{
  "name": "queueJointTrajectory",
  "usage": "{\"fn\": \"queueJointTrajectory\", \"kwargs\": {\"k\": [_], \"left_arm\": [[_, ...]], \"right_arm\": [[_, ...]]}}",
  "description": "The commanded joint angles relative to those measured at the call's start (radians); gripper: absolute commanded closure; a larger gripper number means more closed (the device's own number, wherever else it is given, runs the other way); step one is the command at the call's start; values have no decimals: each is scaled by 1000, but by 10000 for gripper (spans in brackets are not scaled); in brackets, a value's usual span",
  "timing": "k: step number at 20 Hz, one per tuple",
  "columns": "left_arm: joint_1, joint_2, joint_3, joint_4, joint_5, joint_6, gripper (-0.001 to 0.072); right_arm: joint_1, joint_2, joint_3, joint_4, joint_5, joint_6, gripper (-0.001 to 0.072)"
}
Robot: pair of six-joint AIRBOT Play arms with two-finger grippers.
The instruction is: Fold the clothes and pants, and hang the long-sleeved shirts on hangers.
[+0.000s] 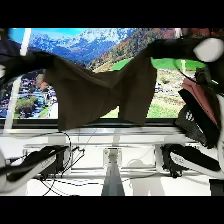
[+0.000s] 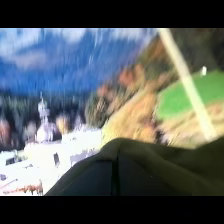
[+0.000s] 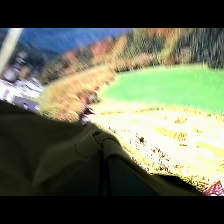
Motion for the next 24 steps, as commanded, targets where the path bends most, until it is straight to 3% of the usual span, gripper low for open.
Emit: {"fn": "queueJointTrajectory", "kwargs": {"k": [1,7,9,12,17,21,22,23,24], "left_arm": [[-1,-318,16,-6,54,47,694],[-3,-401,105,-93,185,48,694],[-3,-396,156,-93,192,47,694],[-3,-384,234,-93,208,47,694],[-56,-394,265,-93,312,47,694],[-153,-416,264,-87,459,48,684],[-169,-419,264,-64,491,48,538],[-177,-420,264,-29,510,47,185],[-177,-420,264,3,520,48,6]], "right_arm": [[-1,-245,1,-12,-94,1,701],[-7,-340,1,-15,-439,11,702],[-33,-338,1,-19,-493,101,702],[-128,-338,1,-17,-457,222,701],[-225,-338,1,-6,-266,227,701],[-224,-335,1,-3,-248,226,700],[-224,-332,1,-4,-243,226,646],[-230,-331,1,-6,-234,226,443],[-238,-332,1,-18,-216,226,169]]}}
